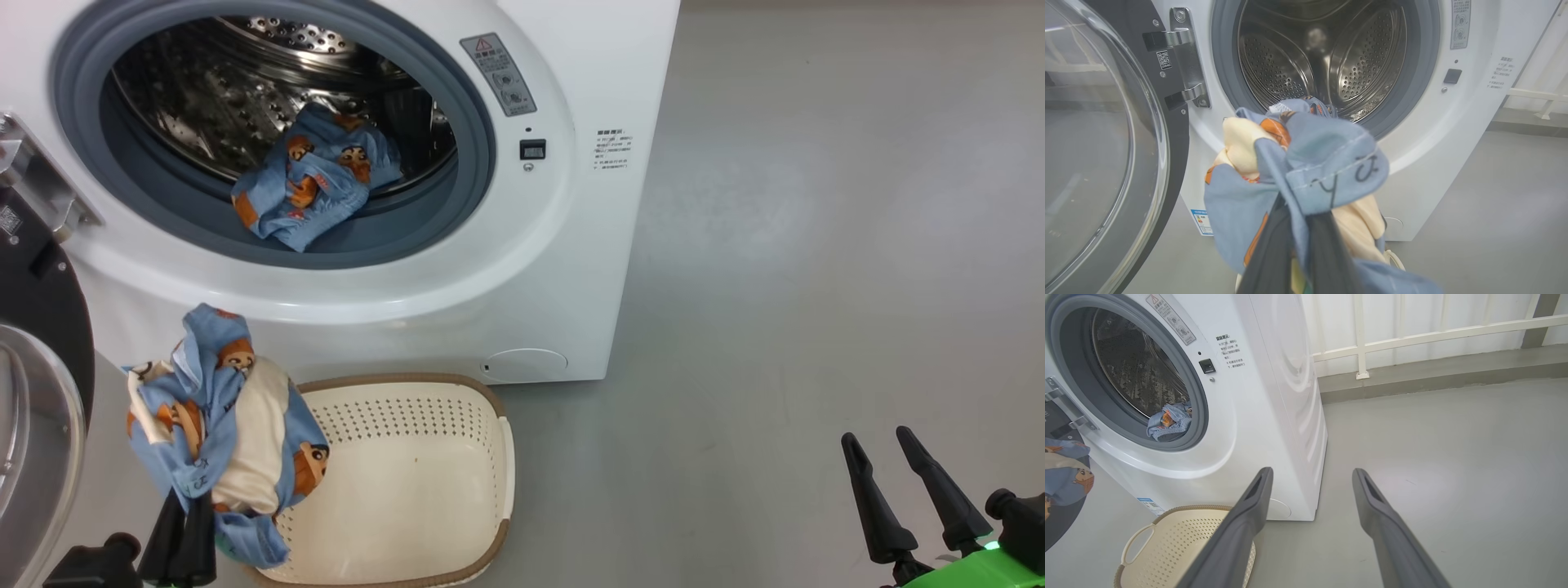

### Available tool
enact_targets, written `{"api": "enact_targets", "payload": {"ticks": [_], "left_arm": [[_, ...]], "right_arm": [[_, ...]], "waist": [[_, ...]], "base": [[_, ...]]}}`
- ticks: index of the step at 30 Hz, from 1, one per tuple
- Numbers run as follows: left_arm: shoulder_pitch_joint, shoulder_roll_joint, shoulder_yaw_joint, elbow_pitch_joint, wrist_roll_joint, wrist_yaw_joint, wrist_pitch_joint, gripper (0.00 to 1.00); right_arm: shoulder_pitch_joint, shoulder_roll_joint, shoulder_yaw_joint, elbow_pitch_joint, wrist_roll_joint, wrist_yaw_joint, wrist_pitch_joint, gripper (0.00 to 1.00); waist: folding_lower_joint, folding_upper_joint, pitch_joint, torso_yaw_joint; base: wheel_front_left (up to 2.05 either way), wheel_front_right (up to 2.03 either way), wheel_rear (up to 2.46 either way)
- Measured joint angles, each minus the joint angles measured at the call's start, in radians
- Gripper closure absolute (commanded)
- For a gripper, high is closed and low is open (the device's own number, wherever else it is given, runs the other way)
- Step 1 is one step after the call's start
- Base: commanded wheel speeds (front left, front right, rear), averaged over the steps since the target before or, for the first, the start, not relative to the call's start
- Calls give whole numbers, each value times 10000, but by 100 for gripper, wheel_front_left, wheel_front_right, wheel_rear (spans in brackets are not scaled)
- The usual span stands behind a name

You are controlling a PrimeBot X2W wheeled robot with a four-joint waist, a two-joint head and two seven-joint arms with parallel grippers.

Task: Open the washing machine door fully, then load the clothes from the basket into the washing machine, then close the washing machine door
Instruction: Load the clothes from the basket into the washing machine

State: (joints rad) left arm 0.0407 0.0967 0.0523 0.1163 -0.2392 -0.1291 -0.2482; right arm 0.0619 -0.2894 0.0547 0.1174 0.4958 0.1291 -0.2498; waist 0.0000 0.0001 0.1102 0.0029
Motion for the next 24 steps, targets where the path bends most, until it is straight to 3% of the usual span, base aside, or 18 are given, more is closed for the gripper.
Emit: {"api": "enact_targets", "payload": {"ticks": [10,24], "left_arm": [[-273,-81,-127,153,-146,0,2,100],[-3458,690,-433,1139,-495,0,-46,100]], "right_arm": [[-43,92,-2,-109,-4,-2,0,0],[-1056,374,151,-251,-115,0,0,0]], "waist": [[0,0,402,-116],[0,0,1635,-547]], "base": [[0,0,0],[0,0,0]]}}
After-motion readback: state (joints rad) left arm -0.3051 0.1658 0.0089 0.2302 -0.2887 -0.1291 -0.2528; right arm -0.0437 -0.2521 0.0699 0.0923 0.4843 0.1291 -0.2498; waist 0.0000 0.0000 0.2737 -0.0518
